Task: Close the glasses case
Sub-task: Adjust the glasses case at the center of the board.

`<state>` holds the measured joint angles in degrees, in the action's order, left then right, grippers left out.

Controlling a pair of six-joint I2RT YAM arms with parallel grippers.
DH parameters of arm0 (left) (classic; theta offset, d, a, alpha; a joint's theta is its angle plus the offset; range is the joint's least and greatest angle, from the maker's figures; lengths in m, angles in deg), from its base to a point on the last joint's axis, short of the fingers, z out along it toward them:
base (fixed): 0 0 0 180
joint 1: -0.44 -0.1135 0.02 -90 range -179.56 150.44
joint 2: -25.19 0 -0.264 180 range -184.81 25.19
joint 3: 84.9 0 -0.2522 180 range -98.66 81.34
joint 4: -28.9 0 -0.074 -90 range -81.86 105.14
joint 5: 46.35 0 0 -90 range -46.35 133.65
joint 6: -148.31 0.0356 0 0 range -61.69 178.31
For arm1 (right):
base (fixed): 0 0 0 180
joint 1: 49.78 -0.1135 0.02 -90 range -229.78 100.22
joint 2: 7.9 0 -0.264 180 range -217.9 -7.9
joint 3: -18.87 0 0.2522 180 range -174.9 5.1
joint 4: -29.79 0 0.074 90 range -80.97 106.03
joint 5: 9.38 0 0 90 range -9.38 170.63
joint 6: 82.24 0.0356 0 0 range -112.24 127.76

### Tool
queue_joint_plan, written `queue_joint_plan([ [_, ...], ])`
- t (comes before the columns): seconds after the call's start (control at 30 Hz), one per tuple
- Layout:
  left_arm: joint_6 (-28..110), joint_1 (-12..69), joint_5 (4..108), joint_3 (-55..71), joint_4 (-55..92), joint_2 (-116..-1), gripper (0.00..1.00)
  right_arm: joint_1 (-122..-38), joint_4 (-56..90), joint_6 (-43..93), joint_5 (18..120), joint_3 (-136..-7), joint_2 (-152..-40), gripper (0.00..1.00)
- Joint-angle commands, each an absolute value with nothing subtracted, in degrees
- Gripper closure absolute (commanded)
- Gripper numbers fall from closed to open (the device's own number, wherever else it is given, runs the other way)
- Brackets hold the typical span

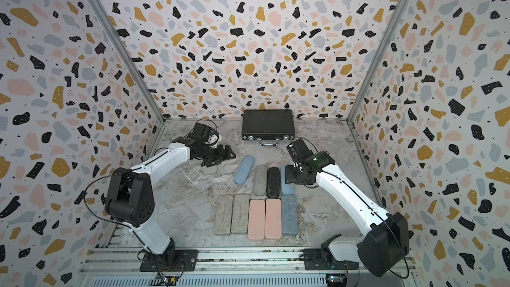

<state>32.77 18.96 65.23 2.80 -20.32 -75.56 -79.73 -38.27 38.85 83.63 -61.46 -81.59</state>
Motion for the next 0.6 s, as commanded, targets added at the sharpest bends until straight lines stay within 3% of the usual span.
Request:
queue_joint_plan([
  [0.0, 39.46, 22.65, 54.44, -2.03, -33.55, -78.93, 0.07, -79.59, -41.54, 37.67, 86.1, -60.15, -78.41, 0.35],
  [0.2, 41.54, 28.52, 44.47, -9.43, -39.71, -84.91, 0.06, -79.41, -41.88, 36.1, 87.61, -57.14, -76.29, 0.34],
  [0.57, 43.05, 31.35, 41.01, -12.1, -39.87, -89.71, 0.06, -77.22, -42.03, 33.82, 87.13, -53.05, -72.37, 0.32],
])
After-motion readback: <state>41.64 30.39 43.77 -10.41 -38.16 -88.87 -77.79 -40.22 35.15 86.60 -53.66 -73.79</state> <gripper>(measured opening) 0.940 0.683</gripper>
